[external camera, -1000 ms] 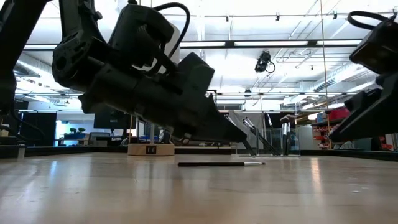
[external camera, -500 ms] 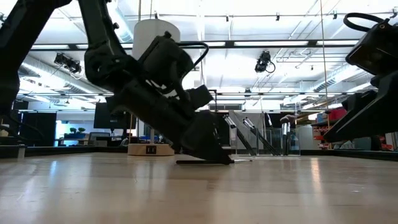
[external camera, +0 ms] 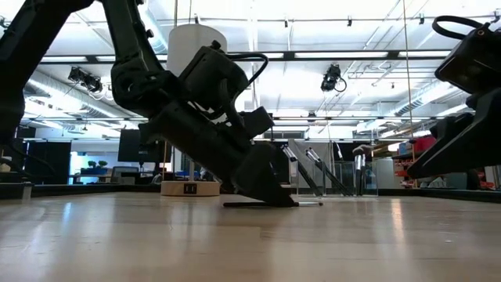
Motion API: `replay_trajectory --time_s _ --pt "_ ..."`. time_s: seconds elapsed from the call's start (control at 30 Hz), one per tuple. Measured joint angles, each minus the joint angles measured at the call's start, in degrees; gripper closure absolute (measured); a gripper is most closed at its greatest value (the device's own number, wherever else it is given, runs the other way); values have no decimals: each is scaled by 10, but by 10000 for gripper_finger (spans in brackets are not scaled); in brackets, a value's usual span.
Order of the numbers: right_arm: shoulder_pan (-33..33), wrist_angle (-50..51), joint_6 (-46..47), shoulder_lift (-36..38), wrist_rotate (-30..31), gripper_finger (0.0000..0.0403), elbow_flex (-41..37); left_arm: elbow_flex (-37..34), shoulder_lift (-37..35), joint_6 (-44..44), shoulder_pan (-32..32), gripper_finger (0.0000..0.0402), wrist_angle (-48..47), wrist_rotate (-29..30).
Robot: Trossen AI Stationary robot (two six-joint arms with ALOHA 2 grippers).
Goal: Sort items
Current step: Put the eyeshadow brush into the transparent organizer
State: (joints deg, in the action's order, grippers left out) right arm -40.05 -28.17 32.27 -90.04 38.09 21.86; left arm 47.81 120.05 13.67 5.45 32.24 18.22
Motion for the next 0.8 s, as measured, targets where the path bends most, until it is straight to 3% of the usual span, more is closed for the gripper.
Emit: replay_trajectory --time_s 0.1,0.67,0.8 --pt "0 -1 -1 0 0 222 0 -1 0 -5 -1 388 -1 -1" --pt "-1 -1 -13 0 -17 222 0 -13 -5 7 37 389 84 3" --pt "-1 -1 -13 0 -17 223 0 -14 -2 7 49 389 125 -21"
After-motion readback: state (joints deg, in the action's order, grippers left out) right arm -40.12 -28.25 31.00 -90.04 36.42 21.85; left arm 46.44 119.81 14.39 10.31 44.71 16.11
